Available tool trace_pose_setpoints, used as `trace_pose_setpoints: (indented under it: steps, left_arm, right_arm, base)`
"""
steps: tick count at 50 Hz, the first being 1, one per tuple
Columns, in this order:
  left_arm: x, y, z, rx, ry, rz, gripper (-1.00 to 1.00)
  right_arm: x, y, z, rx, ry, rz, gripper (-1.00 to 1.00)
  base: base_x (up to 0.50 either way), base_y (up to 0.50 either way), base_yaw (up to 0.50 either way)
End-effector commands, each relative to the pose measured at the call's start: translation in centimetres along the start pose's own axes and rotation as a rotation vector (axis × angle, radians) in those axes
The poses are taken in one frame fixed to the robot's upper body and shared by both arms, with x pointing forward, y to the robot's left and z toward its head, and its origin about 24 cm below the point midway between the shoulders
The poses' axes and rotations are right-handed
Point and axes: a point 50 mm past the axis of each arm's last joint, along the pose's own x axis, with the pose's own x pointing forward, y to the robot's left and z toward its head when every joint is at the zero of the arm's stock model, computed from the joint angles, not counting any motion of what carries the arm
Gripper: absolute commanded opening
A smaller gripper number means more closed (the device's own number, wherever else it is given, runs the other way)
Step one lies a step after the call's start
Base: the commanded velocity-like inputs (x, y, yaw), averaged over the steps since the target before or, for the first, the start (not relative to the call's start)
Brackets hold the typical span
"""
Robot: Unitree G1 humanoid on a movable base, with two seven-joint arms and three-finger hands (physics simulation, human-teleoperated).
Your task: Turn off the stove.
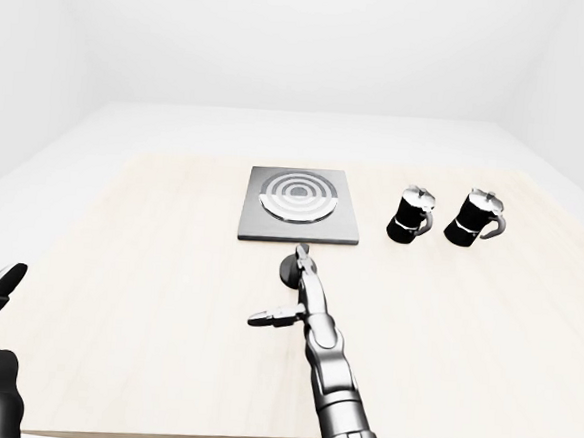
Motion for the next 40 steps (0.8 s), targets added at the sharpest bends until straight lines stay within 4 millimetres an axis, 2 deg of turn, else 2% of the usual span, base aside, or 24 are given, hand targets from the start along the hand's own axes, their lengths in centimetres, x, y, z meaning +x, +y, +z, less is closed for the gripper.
trace_pose_setpoints:
  steps: [1, 9, 17, 25, 29, 32, 33, 34, 35, 36, 37, 40]
  left_arm:
    - [0.0, -0.1, -0.1, -0.001, 0.002, -0.001, 1.00]
    - [0.0, -0.1, -0.1, -0.001, 0.002, -0.002, 1.00]
    - [0.0, -0.1, -0.1, -0.002, 0.003, -0.003, 1.00]
    - [0.0, 0.0, 0.0, -0.003, 0.003, -0.001, 1.00]
    - [0.0, -0.1, 0.0, -0.003, 0.003, -0.002, 1.00]
    - [0.0, -0.1, 0.0, -0.002, 0.003, -0.002, 1.00]
    - [0.0, -0.1, 0.0, -0.002, 0.003, -0.001, 1.00]
    - [0.0, -0.1, 0.0, -0.002, 0.003, -0.001, 1.00]
    - [0.0, -0.1, -0.1, -0.002, 0.003, -0.001, 1.00]
    - [0.0, 0.0, -0.1, -0.003, 0.003, -0.001, 1.00]
    - [0.0, 0.0, -0.1, -0.003, 0.004, -0.001, 1.00]
    - [0.0, -0.1, -0.1, -0.002, 0.005, -0.003, 1.00]
  right_arm:
    - [0.8, 5.5, 3.6, 0.053, -0.108, 0.204, 1.00]
    - [0.2, 6.4, 5.5, 0.065, -0.193, 0.233, 1.00]
    - [-1.5, 8.0, 8.4, 0.077, -0.335, 0.260, 1.00]
    - [-2.2, 8.6, 9.5, 0.088, -0.388, 0.287, 1.00]
    - [-0.8, 7.1, 9.2, 0.083, -0.353, 0.251, 1.00]
    - [0.6, 5.1, 9.9, 0.072, -0.350, 0.180, 1.00]
    - [1.5, 3.6, 10.4, 0.045, -0.344, 0.134, 1.00]
    - [1.6, 3.5, 10.4, 0.044, -0.342, 0.132, 1.00]
    - [2.4, 2.5, 11.1, 0.034, -0.341, 0.117, 1.00]
    - [2.8, 2.3, 11.5, 0.026, -0.342, 0.128, 1.00]
    - [3.1, 2.1, 11.9, 0.029, -0.346, 0.136, 1.00]
    - [3.6, 2.3, 15.0, -0.039, -0.415, 0.169, 1.00]
  base:
    - [0.00, 0.00, 0.00]
    - [0.00, 0.00, 0.00]
    - [0.00, 0.00, 0.00]
    - [0.00, 0.00, 0.00]
    - [0.00, 0.00, 0.00]
    - [0.00, 0.00, 0.00]
    - [0.00, 0.00, 0.00]
    - [0.00, 0.00, 0.00]
    - [0.00, 0.00, 0.00]
    - [0.00, 0.00, 0.00]
    - [0.00, 0.00, 0.00]
    - [0.00, 0.00, 0.00]
